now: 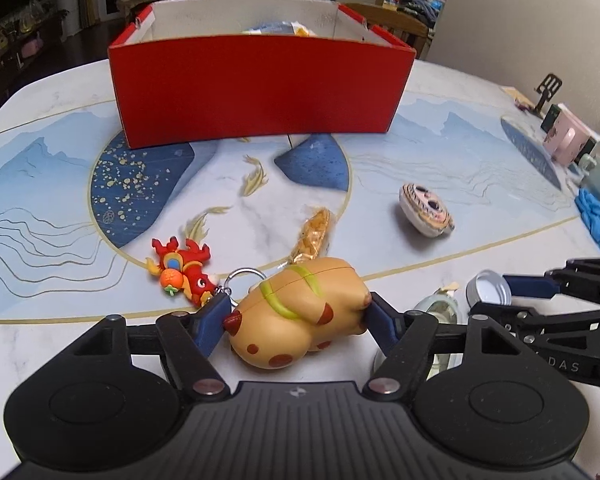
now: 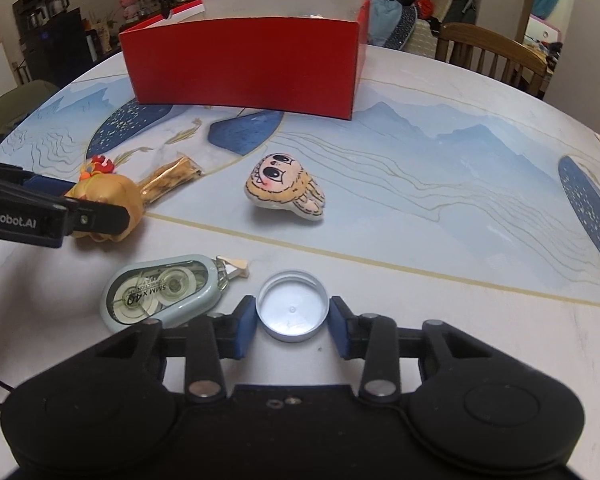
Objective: Organize objects
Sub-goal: 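Carry the toy figure and tin lid with both tools over the red box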
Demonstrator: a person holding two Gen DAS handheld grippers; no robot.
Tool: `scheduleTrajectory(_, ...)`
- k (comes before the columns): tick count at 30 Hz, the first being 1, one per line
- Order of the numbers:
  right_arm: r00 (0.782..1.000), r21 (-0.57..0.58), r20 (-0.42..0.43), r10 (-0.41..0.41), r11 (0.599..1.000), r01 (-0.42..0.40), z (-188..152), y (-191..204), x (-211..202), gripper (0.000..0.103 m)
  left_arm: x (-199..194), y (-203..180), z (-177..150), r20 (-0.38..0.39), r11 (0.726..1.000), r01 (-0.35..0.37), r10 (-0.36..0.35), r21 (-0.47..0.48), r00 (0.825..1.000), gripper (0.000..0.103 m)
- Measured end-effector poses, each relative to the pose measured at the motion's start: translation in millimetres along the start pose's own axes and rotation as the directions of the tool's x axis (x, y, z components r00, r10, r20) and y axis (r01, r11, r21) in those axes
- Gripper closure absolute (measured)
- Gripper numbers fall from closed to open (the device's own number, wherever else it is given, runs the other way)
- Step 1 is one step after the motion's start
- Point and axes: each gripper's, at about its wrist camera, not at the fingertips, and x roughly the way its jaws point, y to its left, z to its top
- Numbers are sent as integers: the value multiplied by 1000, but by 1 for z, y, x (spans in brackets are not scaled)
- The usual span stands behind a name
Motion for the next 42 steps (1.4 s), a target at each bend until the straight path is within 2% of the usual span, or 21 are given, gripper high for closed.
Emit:
scheduleTrajectory(9, 999, 26, 39, 27, 999, -28, 16, 5, -30, 65, -20, -3, 10, 11, 1000, 1, -1, 3, 1000, 32)
scheduleTrajectory(21, 992, -39, 90, 84, 996, -81, 58, 30, -65, 65, -50, -4, 33, 46, 998, 53, -51, -34, 998, 32)
scheduleTrajectory(30, 985, -100, 143, 97, 992, -83, 101, 38, -75, 65, -68, -1, 66, 128, 997, 63, -59, -32, 990, 32)
scheduleTrajectory(42, 973, -152, 205, 101, 986, -71, 153, 42, -68, 65, -69, 12, 111, 195, 1000, 24, -20, -19, 981, 32)
